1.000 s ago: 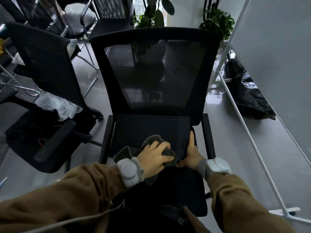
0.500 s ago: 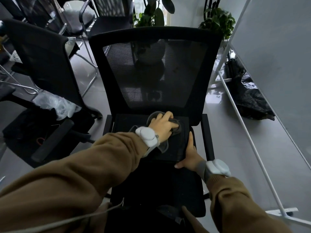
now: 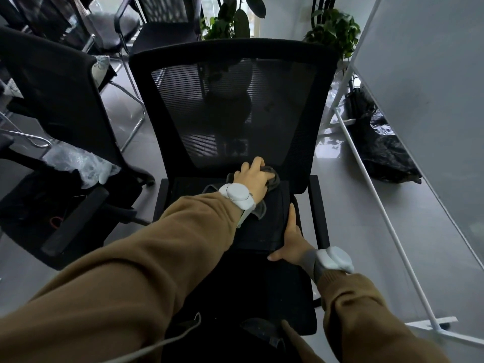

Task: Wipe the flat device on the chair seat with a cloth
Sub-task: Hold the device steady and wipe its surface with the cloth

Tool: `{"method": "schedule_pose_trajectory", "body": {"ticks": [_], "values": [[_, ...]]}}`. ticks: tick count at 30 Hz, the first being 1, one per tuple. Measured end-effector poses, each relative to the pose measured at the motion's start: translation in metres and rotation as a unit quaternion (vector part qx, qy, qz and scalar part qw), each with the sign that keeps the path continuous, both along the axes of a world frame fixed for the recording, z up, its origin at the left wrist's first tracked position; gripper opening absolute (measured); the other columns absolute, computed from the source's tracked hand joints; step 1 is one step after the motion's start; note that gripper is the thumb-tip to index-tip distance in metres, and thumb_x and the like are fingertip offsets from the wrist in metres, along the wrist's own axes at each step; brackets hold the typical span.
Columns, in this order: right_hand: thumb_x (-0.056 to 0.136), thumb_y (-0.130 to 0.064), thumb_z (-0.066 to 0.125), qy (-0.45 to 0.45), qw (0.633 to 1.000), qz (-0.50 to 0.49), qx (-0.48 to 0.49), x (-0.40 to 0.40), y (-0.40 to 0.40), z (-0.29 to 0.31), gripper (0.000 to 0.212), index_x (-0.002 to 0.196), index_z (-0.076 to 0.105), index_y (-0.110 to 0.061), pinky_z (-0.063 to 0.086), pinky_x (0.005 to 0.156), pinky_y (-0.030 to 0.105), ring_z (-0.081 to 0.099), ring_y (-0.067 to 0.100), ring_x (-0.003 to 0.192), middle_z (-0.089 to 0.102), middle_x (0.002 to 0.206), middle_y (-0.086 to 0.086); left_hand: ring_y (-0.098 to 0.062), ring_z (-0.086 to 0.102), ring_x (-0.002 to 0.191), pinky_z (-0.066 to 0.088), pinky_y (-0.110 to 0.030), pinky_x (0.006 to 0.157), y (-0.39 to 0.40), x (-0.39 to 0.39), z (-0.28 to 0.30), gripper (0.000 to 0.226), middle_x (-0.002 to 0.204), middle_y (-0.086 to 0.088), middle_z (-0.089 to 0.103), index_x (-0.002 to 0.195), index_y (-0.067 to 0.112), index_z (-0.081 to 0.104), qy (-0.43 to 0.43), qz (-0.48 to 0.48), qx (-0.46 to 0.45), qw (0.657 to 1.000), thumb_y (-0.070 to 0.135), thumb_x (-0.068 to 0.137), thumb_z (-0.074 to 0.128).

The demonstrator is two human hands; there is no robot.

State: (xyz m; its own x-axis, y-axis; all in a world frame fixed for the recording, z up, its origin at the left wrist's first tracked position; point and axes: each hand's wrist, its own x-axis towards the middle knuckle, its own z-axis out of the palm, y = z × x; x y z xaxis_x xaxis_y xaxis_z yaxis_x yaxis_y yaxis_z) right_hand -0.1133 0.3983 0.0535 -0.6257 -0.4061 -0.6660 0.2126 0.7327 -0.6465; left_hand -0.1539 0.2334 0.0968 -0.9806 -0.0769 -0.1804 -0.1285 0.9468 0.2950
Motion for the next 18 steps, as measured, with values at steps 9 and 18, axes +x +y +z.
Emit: {"method": "schedule_pose_trajectory", "body": {"ticks": [9, 18], "values": [[0.062, 0.0, 0.082, 0.006, 1.0, 0.01, -0.009, 0.0, 0.0, -0.004, 0.144, 0.136, -0.038, -0.032, 0.028, 0.112, 0.043, 0.022, 0.032, 0.142, 0.012, 0.155, 0.014, -0.035, 0.034, 0.115, 0.039, -0.052, 0.099, -0.003, 0.042, -0.001, 0.036, 0.136, -0.004, 0.028, 0.121, 0.029, 0.057, -0.072, -0.066, 0.045, 0.994, 0.017, 0.087, 0.056], [0.066, 0.002, 0.079, -0.001, 0.999, 0.036, -0.041, 0.0, 0.004, 0.001, 0.143, 0.13, -0.044, -0.033, 0.032, 0.113, 0.048, 0.021, 0.03, 0.142, 0.011, 0.156, 0.013, -0.033, 0.034, 0.114, 0.038, -0.046, 0.092, -0.004, 0.097, -0.003, 0.04, 0.137, -0.002, 0.027, 0.123, 0.031, 0.054, -0.102, -0.147, 0.054, 0.982, 0.017, 0.086, 0.054]]}}
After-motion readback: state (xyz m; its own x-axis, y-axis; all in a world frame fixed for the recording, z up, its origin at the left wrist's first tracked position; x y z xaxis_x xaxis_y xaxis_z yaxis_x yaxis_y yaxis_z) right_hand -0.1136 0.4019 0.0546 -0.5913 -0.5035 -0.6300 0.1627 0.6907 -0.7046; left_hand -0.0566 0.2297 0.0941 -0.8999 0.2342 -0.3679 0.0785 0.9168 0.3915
